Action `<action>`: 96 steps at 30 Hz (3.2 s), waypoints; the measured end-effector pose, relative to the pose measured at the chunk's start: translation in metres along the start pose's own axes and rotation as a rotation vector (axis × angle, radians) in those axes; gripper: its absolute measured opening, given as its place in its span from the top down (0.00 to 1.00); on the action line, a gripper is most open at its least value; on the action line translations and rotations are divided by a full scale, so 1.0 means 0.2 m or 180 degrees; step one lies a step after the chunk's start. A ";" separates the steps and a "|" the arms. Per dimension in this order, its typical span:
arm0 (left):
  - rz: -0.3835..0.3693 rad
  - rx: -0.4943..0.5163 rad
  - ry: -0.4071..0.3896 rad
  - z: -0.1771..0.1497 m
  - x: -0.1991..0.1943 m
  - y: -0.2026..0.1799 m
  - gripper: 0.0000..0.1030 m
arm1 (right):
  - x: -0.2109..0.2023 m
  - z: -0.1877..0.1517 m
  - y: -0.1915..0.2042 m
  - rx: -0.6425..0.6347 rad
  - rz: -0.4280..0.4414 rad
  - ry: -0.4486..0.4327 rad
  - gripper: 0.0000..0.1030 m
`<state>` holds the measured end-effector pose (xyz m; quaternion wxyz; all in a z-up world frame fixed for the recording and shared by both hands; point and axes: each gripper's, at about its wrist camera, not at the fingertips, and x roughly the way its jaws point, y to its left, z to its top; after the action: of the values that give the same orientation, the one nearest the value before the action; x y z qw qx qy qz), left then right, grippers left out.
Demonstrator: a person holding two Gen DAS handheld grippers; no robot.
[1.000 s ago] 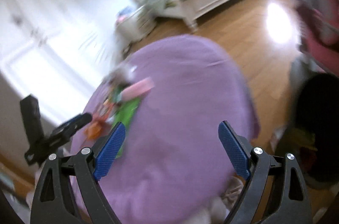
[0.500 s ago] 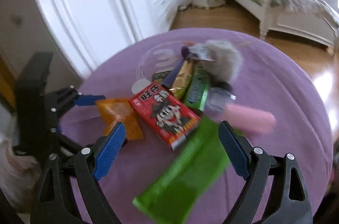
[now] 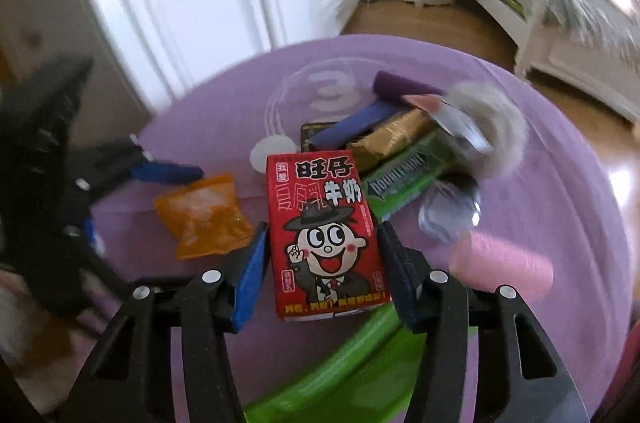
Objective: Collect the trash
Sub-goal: 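Grasp the orange snack bag with the left tool while the right tool grasps the red cartoon milk box, then carry both items to the black bin and open both tools to drop them, then grasp the white round lid with the left tool while the right tool grasps the fluffy white toy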
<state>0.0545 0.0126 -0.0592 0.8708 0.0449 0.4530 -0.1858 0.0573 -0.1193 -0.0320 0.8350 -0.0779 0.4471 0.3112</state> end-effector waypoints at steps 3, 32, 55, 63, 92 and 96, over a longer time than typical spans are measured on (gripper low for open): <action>0.0042 -0.0028 -0.0040 0.00 -0.01 0.02 0.47 | -0.15 -0.07 -0.07 0.0539 0.0292 -0.0229 0.48; -0.1788 0.0544 -0.0326 0.37 0.05 -1.45 0.54 | -1.33 -1.34 -0.83 0.3024 -0.0875 -0.1959 0.49; -0.1982 0.1207 0.0538 0.29 0.59 -2.24 0.54 | -1.43 -2.07 -1.25 0.3814 -0.1536 -0.2036 0.50; -0.1848 0.1360 0.0687 0.26 0.68 -2.33 0.49 | -1.38 -2.13 -1.26 0.3959 -0.1520 -0.2013 0.50; -0.1516 0.0490 -0.0222 0.44 0.16 -1.56 0.11 | -1.18 -1.75 -1.16 0.3539 -0.1143 -0.1649 0.19; -0.1179 0.0210 -0.0456 0.43 0.05 -1.23 0.11 | -1.08 -1.55 -1.07 0.3239 -0.0977 -0.1497 0.19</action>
<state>0.0369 -0.2403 0.0050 0.8498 -0.0239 0.3841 -0.3603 -0.1215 -0.5125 -0.0744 0.8798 0.3405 0.3264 -0.0586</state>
